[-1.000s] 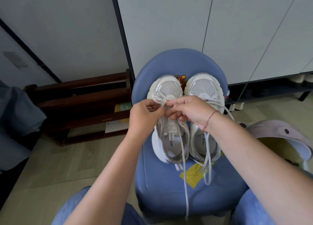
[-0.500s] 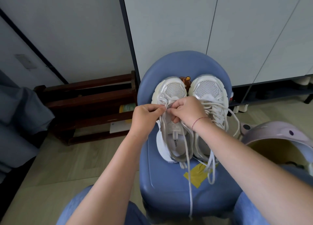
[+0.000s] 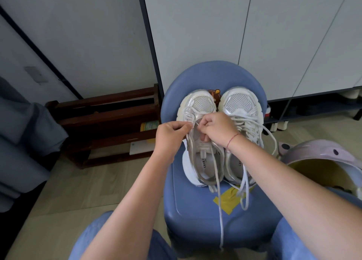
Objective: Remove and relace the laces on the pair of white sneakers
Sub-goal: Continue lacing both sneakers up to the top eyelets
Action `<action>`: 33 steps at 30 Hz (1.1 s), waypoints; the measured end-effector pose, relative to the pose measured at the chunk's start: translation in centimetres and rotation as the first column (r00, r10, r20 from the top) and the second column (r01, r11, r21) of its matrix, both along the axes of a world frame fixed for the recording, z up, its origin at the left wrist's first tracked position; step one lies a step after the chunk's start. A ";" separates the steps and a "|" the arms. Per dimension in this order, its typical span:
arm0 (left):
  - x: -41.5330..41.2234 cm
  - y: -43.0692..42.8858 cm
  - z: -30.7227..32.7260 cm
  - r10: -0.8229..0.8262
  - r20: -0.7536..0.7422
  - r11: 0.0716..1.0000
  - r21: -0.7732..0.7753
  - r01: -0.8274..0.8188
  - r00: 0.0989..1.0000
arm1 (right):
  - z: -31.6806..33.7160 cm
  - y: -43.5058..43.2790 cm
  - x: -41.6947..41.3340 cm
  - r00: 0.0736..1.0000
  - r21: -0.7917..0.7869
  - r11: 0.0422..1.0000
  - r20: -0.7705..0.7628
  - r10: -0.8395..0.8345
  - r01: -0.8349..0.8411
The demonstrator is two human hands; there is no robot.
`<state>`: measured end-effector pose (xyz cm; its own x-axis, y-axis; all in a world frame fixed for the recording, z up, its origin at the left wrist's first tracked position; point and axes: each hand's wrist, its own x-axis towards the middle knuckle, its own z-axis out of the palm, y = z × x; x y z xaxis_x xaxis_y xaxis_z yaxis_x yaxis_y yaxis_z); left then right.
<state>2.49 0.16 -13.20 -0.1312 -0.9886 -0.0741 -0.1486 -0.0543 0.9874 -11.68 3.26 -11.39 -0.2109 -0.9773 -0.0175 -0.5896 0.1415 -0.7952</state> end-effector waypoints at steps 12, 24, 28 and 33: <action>0.4 -0.2 -0.7 -0.034 -0.066 0.999 -0.019 0.033 0.997 | 2.4 8.8 1.2 0.541 0.388 0.791 -0.581 0.608 -0.473; 0.3 -0.4 -1.0 -0.040 -0.047 0.998 -0.049 0.037 0.998 | 1.4 7.8 0.1 0.963 0.138 0.965 -0.124 0.241 -0.224; 0.3 -0.6 -1.2 -0.044 -0.047 0.997 -0.059 0.041 0.998 | 1.2 5.6 1.1 0.926 0.083 0.993 0.374 0.051 -0.088; 0.2 -0.5 -1.1 -0.054 -0.028 0.996 -0.076 0.052 0.998 | 0.9 3.2 2.6 0.799 0.147 0.989 0.595 -0.088 0.000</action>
